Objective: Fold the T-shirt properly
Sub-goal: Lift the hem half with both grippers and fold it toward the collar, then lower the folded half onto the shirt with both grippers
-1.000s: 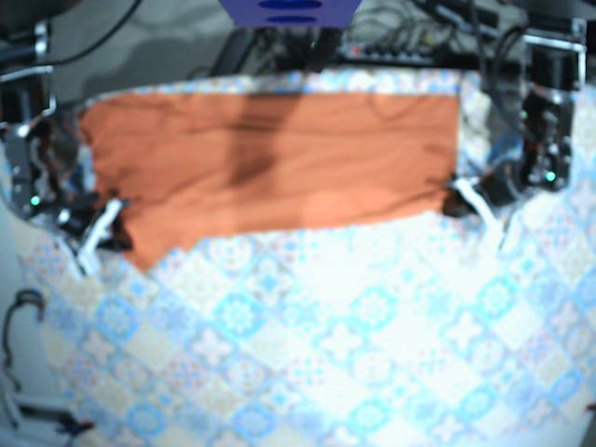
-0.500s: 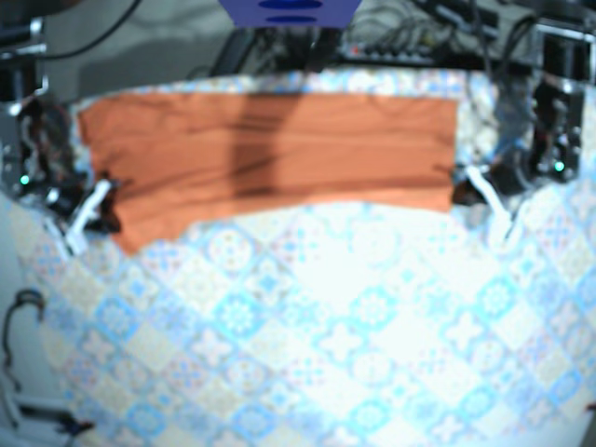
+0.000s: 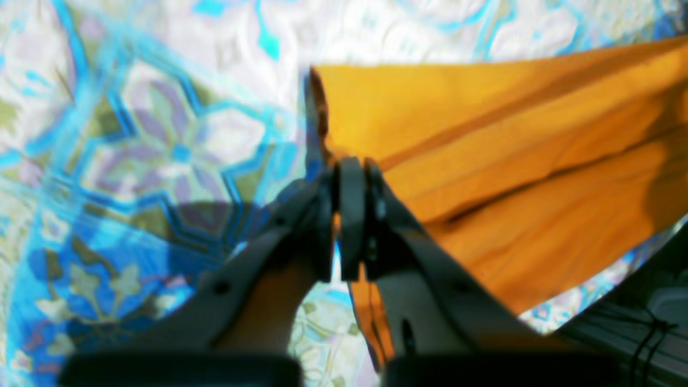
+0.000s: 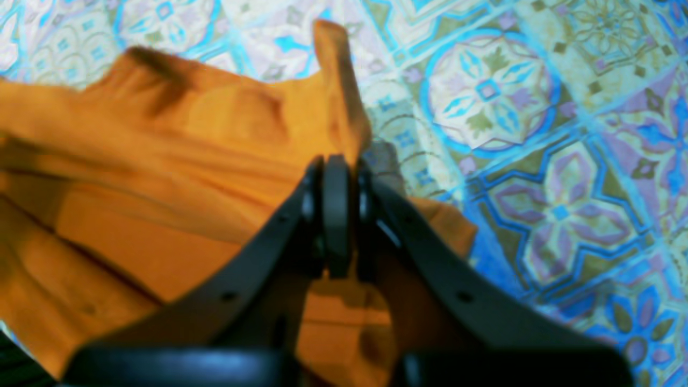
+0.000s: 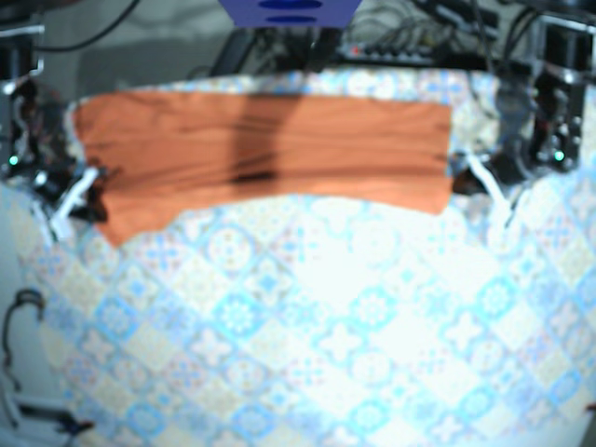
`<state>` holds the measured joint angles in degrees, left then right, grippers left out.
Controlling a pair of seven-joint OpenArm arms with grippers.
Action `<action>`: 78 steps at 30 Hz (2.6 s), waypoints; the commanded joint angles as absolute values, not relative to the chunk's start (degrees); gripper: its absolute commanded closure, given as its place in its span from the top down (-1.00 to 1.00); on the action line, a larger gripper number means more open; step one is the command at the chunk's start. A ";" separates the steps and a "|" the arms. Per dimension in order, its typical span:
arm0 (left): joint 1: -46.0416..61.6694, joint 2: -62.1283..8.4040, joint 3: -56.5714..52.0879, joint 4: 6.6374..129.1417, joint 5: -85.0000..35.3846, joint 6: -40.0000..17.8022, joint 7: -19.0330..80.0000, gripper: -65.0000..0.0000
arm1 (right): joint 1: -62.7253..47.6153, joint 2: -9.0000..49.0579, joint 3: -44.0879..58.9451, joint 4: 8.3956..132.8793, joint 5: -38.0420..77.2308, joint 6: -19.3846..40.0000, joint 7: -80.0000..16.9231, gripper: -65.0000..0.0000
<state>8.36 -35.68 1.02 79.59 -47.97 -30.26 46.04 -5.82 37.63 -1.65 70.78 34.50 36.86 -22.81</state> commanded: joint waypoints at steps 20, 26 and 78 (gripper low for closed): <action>8.31 -36.97 0.48 80.31 -45.93 -30.55 45.05 -1.00 | -12.35 38.29 -0.57 71.52 35.12 36.70 -14.55 -0.98; 8.31 -36.97 0.40 80.31 -45.67 -31.69 45.05 -1.00 | -12.35 37.49 -0.57 71.52 35.12 36.70 -14.55 -0.98; 12.70 -36.97 0.31 80.66 -45.58 -32.04 44.97 -1.00 | -20.79 33.98 3.91 74.42 35.12 36.53 -14.55 -0.98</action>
<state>13.23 -35.73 0.95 79.72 -44.99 -31.79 45.65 -20.99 32.53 3.22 73.60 34.46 36.23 -15.88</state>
